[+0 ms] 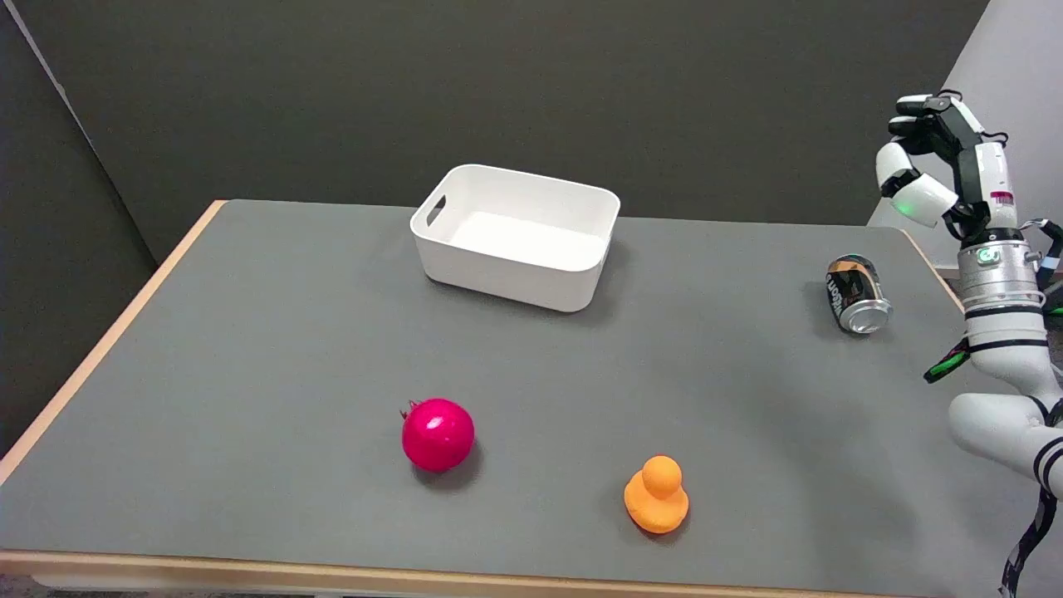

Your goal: Pick up the yellow duck.

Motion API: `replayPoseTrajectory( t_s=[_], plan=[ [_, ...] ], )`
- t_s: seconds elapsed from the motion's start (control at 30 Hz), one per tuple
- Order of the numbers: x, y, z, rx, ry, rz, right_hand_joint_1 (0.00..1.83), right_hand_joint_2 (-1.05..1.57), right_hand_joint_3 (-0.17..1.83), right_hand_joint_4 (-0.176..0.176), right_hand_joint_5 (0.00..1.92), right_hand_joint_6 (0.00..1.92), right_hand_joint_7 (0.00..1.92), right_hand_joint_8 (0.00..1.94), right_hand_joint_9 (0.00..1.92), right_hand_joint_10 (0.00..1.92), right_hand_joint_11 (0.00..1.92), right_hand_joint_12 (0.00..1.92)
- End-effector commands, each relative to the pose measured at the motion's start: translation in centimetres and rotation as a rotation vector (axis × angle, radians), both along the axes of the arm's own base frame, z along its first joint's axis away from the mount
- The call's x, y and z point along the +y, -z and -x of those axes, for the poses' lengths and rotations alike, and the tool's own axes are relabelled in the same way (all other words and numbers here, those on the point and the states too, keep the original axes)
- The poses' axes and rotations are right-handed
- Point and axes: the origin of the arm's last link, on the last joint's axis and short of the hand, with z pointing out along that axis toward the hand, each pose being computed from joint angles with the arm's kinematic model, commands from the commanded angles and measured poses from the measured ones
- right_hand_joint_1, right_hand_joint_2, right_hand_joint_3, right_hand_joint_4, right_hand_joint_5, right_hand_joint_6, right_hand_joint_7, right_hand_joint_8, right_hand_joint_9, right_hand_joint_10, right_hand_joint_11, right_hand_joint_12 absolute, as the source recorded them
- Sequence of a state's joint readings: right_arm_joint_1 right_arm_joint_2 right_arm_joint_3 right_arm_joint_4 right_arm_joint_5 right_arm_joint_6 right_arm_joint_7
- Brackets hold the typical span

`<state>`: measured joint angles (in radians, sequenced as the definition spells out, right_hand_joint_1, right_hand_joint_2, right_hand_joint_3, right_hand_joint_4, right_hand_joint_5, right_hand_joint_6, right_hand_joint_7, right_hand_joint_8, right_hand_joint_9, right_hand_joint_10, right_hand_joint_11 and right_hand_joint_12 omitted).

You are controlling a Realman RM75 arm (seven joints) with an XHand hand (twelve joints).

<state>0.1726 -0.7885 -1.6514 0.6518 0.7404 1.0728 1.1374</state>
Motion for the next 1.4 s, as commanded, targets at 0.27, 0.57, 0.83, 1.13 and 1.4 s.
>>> replayPoseTrajectory(
  t_s=[0.27, 0.57, 0.83, 1.13, 1.4],
  plan=[
    [-1.1, 0.8, -0.1, 0.009, 0.114, -0.141, 0.59, 0.79, 0.98, 0.093, 0.35, 0.79, 0.55, 0.65, 0.51, 0.97, 0.24, 1.35],
    [-0.4, 6.7, -1.9, -0.012, 0.178, -0.573, 0.45, 0.72, 1.02, 0.076, 0.19, 0.44, 0.33, 0.42, 0.35, 0.76, 0.16, 1.27],
    [2.0, 9.4, -1.4, -0.019, 0.29, -0.656, 0.38, 0.67, 1.0, 0.069, 0.12, 0.35, 0.24, 0.32, 0.26, 0.66, 0.13, 1.21],
    [5.5, 10.6, 1.0, -0.052, 0.377, -0.681, 0.34, 0.64, 1.0, 0.087, 0.17, 0.43, 0.3, 0.38, 0.31, 0.71, 0.18, 1.2],
    [9.0, 11.2, 0.5, 0.24, 0.278, -0.623, 0.49, 0.66, 0.95, 0.098, 0.26, 0.52, 0.39, 0.42, 0.35, 0.77, 0.16, 1.22]
  ],
)
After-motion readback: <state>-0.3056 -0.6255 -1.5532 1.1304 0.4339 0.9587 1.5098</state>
